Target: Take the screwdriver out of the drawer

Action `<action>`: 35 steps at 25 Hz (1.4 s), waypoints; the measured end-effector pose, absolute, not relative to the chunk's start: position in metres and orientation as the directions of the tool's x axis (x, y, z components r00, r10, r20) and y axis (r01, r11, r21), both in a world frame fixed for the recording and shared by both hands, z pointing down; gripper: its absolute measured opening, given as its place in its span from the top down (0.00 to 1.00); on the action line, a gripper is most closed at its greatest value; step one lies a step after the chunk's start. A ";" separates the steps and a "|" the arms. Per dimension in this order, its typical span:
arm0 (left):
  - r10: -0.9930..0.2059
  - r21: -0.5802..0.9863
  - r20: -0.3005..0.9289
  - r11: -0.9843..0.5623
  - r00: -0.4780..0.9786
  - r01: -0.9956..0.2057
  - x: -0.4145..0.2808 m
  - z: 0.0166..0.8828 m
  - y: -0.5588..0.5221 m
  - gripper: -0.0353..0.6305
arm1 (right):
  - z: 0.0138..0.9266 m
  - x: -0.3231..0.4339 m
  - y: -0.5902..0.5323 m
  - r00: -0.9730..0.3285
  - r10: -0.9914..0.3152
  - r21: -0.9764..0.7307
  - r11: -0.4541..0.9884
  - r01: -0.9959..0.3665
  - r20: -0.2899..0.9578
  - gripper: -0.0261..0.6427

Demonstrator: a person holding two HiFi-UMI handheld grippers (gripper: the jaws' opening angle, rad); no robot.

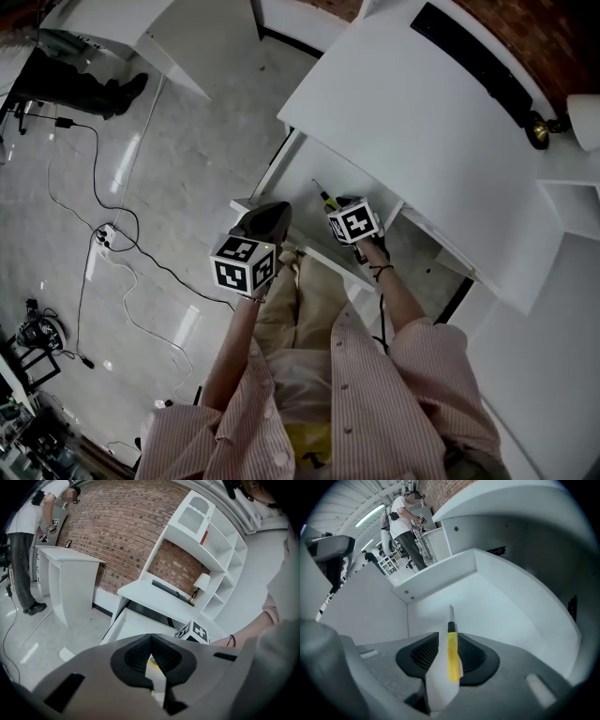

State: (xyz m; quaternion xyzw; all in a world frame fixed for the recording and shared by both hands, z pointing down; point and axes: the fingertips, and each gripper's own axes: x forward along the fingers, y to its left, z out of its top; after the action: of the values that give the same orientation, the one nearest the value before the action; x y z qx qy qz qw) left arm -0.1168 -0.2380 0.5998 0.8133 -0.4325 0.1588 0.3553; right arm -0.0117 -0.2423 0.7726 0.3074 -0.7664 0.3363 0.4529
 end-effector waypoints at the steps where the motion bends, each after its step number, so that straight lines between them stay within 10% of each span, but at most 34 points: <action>1: -0.585 0.442 0.567 -0.378 0.580 -0.813 -0.116 0.601 -0.239 0.95 | 0.778 -0.011 -0.243 -0.390 -0.165 -0.230 0.582 -0.780 0.906 0.78; 35: -0.556 0.453 0.561 -0.415 0.614 -0.789 -0.122 0.595 -0.243 0.95 | 0.754 -0.023 -0.250 -0.356 -0.234 -0.129 0.646 -0.752 0.905 0.84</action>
State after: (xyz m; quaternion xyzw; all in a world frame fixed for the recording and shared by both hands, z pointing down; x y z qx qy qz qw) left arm -0.1216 -0.2428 0.5952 0.8250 -0.4075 0.1643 0.3555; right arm -0.0228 -0.2501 0.7539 0.3179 -0.7757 0.2756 0.4703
